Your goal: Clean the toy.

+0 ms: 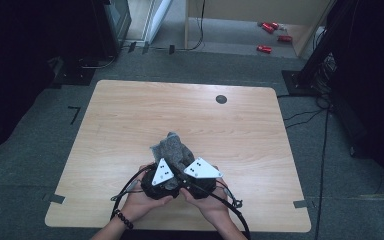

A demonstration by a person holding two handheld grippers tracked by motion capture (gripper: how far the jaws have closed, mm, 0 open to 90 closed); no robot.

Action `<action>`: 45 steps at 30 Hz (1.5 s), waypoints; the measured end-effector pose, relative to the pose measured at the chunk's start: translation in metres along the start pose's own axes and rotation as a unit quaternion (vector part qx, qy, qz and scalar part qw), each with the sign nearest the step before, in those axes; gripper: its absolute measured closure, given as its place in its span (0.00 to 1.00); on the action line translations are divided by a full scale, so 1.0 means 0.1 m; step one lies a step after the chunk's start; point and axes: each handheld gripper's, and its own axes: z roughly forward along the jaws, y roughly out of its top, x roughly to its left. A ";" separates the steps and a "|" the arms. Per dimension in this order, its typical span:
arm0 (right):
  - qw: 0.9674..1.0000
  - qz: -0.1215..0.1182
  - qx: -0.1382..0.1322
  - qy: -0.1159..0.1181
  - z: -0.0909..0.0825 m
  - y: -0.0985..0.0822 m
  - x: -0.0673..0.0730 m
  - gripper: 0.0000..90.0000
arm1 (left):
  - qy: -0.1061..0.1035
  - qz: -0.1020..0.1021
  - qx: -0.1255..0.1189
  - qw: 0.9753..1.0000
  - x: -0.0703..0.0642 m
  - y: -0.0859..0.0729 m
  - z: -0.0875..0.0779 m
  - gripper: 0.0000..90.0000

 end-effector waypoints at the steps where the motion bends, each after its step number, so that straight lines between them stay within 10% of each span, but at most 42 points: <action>1: 1.000 -0.005 0.002 -0.005 0.01 -0.01 -0.03 0.75 | -0.001 -0.002 0.000 1.000 0.00 -0.01 0.00 0.39; 9: 0.997 0.010 0.007 -0.076 -0.08 -0.01 -0.28 0.75 | 0.004 -0.003 -0.002 1.000 0.02 -0.02 -0.01 0.39; 18: 0.999 -0.035 -0.007 -0.003 -0.07 0.02 0.06 0.74 | 0.003 -0.002 -0.005 1.000 -0.01 -0.02 -0.02 0.39; 25: 0.999 -0.042 0.004 -0.034 -0.02 -0.04 -0.04 0.75 | 0.000 0.008 -0.004 1.000 -0.01 -0.03 -0.03 0.39; 33: 0.997 0.013 -0.018 -0.067 -0.17 0.01 -0.39 0.75 | 0.004 0.012 -0.032 0.999 0.05 -0.05 -0.08 0.39; 45: 0.996 0.069 -0.039 0.029 -0.15 -0.05 -0.46 0.76 | -0.009 0.009 -0.147 0.989 0.12 -0.10 -0.27 0.38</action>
